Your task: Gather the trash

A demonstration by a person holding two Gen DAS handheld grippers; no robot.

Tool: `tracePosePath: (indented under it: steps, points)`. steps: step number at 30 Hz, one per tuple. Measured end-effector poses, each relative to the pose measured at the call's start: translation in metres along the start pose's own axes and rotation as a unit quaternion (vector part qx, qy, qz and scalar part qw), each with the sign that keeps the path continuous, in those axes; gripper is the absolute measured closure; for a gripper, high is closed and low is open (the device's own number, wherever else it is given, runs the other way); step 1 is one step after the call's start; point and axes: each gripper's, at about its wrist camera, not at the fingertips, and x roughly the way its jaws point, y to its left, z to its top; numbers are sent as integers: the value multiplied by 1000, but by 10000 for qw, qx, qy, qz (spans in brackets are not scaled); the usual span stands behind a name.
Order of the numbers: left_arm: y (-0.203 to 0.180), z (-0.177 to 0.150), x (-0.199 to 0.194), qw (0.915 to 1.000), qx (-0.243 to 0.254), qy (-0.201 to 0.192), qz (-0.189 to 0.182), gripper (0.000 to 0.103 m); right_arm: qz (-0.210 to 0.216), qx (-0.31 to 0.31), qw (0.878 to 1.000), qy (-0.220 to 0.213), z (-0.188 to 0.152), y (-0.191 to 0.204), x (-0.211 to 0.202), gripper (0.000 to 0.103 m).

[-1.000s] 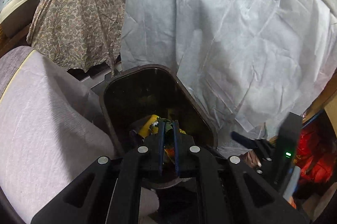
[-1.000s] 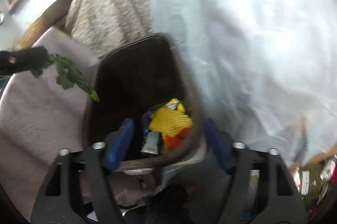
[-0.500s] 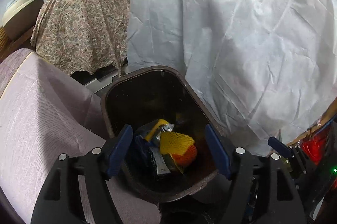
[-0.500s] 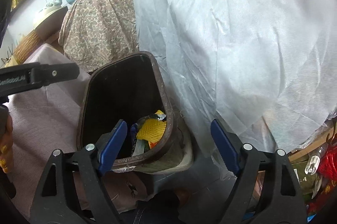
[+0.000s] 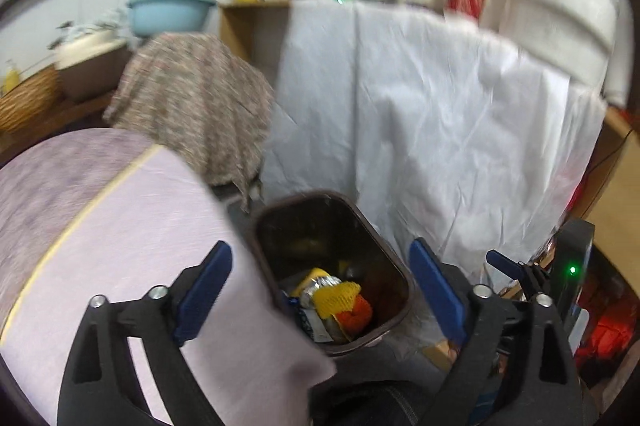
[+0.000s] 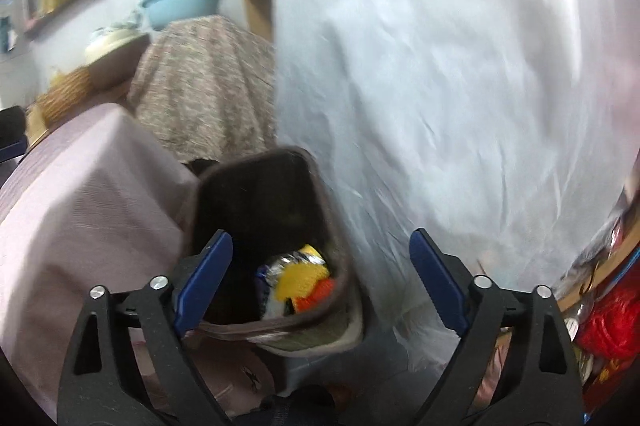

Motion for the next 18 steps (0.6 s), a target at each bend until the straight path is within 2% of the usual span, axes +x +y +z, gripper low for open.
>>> tracePosePath:
  steps: [3, 7, 11, 15, 18]
  points:
    - [30, -17, -48, 9979, -241, -448, 398, 6, 227, -253, 9992, -214, 6, 30, -21, 10]
    - [60, -36, -92, 9919, -410, -789, 910, 6, 596, -567, 9950, -572, 8, 76, -54, 10]
    - [78, -56, -131, 9847, -381, -1019, 1362, 6, 969, -904, 9868, -935, 5, 121, -89, 10]
    - [90, -71, -164, 9758, -443, -1224, 1755, 6, 1308, -1268, 9736, -1373, -2, 163, -126, 10]
    - [99, -81, -187, 9646, -676, -1532, 2038, 6, 1557, -1434, 9664, -1457, -10, 183, -146, 10]
